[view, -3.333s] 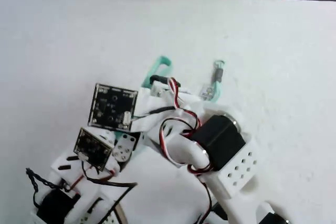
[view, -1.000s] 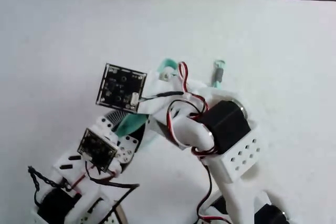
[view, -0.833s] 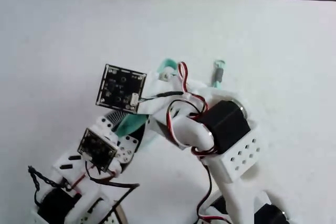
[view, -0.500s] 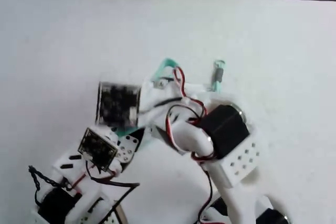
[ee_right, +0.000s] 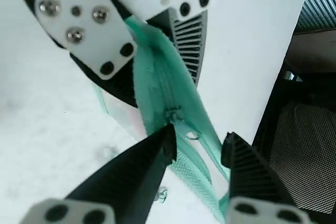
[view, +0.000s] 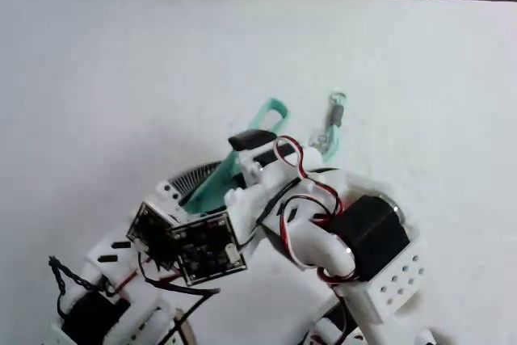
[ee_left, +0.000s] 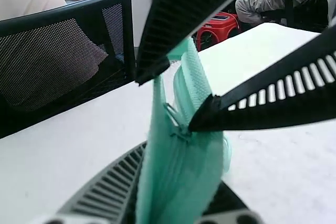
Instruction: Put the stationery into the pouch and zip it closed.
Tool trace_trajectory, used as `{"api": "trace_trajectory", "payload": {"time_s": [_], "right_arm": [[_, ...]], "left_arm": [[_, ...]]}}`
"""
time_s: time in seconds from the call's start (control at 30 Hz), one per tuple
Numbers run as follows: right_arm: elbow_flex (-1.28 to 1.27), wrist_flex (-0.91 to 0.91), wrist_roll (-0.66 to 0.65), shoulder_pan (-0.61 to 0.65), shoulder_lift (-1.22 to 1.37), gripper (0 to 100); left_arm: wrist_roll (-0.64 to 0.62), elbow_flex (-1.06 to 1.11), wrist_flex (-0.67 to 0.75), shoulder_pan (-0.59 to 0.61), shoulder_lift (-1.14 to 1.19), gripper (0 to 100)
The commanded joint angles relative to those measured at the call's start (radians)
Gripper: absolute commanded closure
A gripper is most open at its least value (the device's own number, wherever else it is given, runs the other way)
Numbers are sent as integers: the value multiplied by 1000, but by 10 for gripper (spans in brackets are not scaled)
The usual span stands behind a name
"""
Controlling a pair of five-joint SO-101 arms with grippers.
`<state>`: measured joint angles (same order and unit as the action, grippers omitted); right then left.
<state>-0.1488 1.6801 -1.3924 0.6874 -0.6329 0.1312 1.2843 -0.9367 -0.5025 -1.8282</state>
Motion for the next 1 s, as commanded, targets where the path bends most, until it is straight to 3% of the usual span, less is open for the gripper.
{"api": "trace_trajectory", "payload": {"time_s": [0.0, 0.1, 0.37, 0.53, 0.8, 0.97], "right_arm": [[-112, 44, -75, -28, 48, 818], [-83, 44, -71, -79, 41, 819], [37, 38, 278, -119, -145, 824], [0, 12, 419, -113, -219, 944], [95, -277, 1037, -122, -219, 947], [91, -371, 1212, -122, -219, 948]], "left_arm": [[6, -8, 9, 15, -1, 977], [6, -8, 9, 16, -1, 977], [6, -6, 25, 15, -1, 977], [6, -6, 26, 19, -1, 977], [6, 17, 41, 19, -1, 977], [3, 26, 43, 19, -1, 977]]}}
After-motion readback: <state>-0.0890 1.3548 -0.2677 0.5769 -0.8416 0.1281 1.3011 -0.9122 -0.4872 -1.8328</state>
